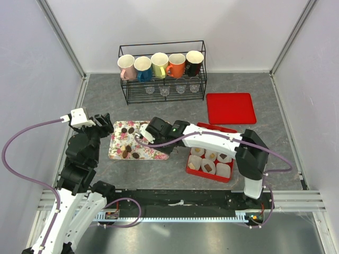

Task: Pack the chocolate
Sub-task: Pick up the fake chocolate from the plate, then move the packing box to the center of the board.

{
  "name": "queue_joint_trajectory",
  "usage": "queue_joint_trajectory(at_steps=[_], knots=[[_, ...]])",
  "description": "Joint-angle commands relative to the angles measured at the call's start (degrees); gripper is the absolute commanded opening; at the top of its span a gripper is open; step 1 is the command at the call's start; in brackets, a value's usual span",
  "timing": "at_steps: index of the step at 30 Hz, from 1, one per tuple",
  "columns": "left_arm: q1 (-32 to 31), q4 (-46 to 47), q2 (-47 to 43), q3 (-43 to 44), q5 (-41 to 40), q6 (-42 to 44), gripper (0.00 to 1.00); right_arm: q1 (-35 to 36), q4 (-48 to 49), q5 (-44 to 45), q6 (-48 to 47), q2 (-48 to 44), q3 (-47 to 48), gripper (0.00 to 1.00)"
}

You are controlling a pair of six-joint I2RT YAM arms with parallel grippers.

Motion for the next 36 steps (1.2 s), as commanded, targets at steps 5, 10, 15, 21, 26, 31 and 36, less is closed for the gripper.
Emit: queue_joint_trajectory(at_steps=[5,10,15,21,26,31,36], knots=[[0.4,1.8,-0.7,-0.3,0.4,-1.7,0.72,0.1,3.0,1.3,4.1,-5.9,-1.2,0.00],[0.4,1.8,-0.7,-0.3,0.5,-1.7,0.72,0.0,2.7,0.8,6.1,-9.5,-3.5,0.00],[0.4,1.9,-0.8,-0.3,0.5,-1.7,0.72,0.0,0.6,0.3,9.5,-14.9,-6.7,0.00],[0.3,1.8,-1.1,-0.2,0.6,-1.8,0.72,-0.2,-4.2,0.8,15.8,-22.6,-11.7,0.00],[0.4,1.8,-1.5,-0.4,0.7,-1.9,0.72,-0.8,-10.9,2.1,22.8,-29.1,-16.3,0.00],[0.4,1.9,-1.7,-0.7,0.4,-1.8,0.72,-1.1,-16.8,2.8,30.3,-36.7,-20.5,0.00],[0.4,1.9,-1.2,-0.6,0.5,-1.8,0.72,-1.5,-25.2,3.6,38.9,-43.4,-23.2,0.00]])
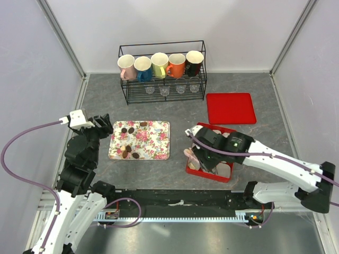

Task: Pack the chocolate
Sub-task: Move the packing box to the center of the board.

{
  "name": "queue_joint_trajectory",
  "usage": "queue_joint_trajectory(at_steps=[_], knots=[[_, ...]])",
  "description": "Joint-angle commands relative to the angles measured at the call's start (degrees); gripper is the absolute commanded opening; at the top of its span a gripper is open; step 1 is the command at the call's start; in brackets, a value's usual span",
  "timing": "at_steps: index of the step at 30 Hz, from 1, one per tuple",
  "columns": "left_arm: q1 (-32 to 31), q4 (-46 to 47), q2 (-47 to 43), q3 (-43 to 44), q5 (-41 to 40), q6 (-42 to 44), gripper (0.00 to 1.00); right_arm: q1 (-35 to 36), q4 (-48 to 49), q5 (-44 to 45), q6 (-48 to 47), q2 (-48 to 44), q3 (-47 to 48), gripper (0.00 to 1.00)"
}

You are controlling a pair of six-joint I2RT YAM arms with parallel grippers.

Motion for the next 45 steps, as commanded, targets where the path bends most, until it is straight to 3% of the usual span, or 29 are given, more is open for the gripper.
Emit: queue_joint_trajectory(at_steps=[1,7,16,32,45], knots=[[0.4,1.8,0.1,-0.2,0.4,-1.8,0.72,-0.6,-8.9,1.9,10.5,-6.1,-1.9,0.00],[0.3,1.9,0.9,-0.3,1.1,-2.0,0.72,-1.1,-15.8,2.6,19.4,-12.5,-5.5,0.00],[0.3,1.7,2.0,-0.3,2.0,-2.3,0.72,-2.5,-20.9,2.9,24.8,-14.9,-8.4,0.00],[0.1,1.5,2.6,-0.2,2.5,-2.3,0.72,-8.3,-22.6,1.3,23.3,-11.4,-9.1,0.00],[0.1,1.0,8.6,1.1,12.2,-2.6,0.72,-12.0,-23.7,-5.1,23.2,-11.7,-8.6,0.00]])
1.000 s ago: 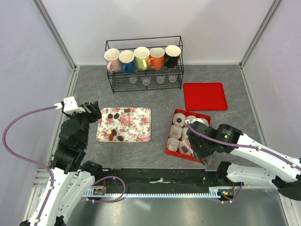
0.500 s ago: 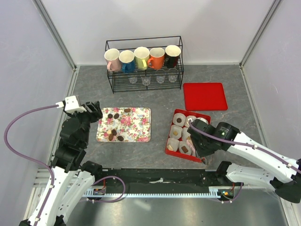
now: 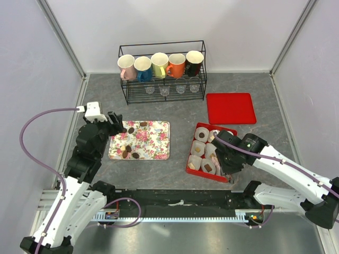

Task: Pack the chocolate
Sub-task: Move the packing box to the center of the board.

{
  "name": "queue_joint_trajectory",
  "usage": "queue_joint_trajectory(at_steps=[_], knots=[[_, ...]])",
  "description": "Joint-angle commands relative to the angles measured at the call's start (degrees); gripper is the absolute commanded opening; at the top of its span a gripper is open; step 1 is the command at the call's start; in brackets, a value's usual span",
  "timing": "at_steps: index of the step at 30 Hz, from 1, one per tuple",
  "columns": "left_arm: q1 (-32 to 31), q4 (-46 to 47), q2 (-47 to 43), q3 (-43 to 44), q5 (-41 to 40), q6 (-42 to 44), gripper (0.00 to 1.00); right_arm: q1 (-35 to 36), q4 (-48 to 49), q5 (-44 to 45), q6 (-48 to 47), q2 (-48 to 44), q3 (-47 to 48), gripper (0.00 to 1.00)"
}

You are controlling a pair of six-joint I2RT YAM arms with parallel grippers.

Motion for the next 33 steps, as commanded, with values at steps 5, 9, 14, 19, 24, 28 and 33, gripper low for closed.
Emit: queue_joint_trajectory(at_steps=[5,9,14,19,24,28,33], knots=[[0.1,1.2,0.0,1.3,2.8,-1.1,0.72,-0.2,-9.0,-6.5,9.1,-2.1,0.2,0.00],[0.1,1.4,0.1,1.1,3.8,-1.0,0.72,-0.3,-7.5,-2.5,11.0,-2.0,0.6,0.00],[0.0,1.7,-0.2,1.0,4.7,-0.8,0.72,-0.3,-6.7,0.4,11.1,-2.1,1.5,0.00],[0.0,2.5,-0.1,0.8,6.8,-0.4,0.72,-0.3,-5.7,1.9,10.1,-2.5,1.6,0.00],[0.0,3.3,2.7,1.1,14.6,-0.3,0.72,-0.3,-2.7,3.4,7.3,-4.0,1.4,0.00],[-0.1,3.4,5.1,1.8,20.9,-0.6,0.73,-0.3,0.6,3.8,6.0,-6.5,0.5,0.00],[-0.2,3.3,9.2,2.8,26.7,-2.6,0.73,-0.3,2.9,5.5,4.8,-9.9,0.4,0.00]])
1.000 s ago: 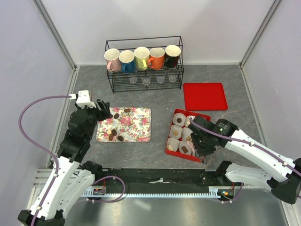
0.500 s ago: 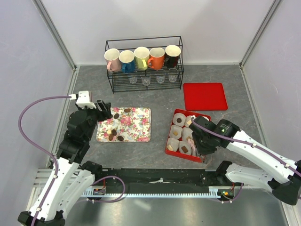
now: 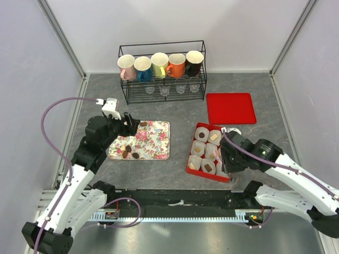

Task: Pack the chocolate
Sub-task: Move the packing box to the center of the board.

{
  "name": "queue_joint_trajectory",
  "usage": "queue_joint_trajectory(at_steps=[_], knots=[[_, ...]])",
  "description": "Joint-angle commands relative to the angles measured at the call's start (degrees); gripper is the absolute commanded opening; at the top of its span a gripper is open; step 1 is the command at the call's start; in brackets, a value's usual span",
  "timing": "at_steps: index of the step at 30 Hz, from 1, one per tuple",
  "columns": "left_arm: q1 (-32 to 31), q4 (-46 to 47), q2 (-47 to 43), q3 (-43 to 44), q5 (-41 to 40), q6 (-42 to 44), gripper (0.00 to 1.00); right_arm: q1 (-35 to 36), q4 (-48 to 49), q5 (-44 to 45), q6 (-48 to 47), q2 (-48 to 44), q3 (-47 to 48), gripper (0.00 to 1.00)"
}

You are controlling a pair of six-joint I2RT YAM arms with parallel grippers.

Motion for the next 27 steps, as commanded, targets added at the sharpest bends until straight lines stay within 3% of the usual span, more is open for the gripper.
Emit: queue_joint_trajectory(at_steps=[1,5,8,13,16,27], knots=[[-0.4,1.7,3.7,3.1,9.1,-2.8,0.73,-0.2,1.8,3.4,3.3,-3.6,0.5,0.00],[-1.8,0.1,7.8,4.8,11.0,-5.3,0.74,-0.1,2.1,4.3,2.9,-4.8,0.9,0.00],[-7.4,-0.1,12.5,6.2,10.4,-8.5,0.74,-0.2,2.2,5.1,2.5,-5.6,1.2,0.00],[-21.0,0.2,22.9,10.5,1.2,-11.8,0.75,-0.2,2.8,4.9,1.6,-6.1,1.2,0.00],[-26.0,0.2,31.0,14.7,-2.8,-12.6,0.75,-0.2,3.1,5.0,1.1,-6.3,1.2,0.00],[-34.5,-2.7,57.2,32.0,-15.9,-10.0,0.75,-0.2,3.6,4.7,0.7,-7.1,0.7,0.00]])
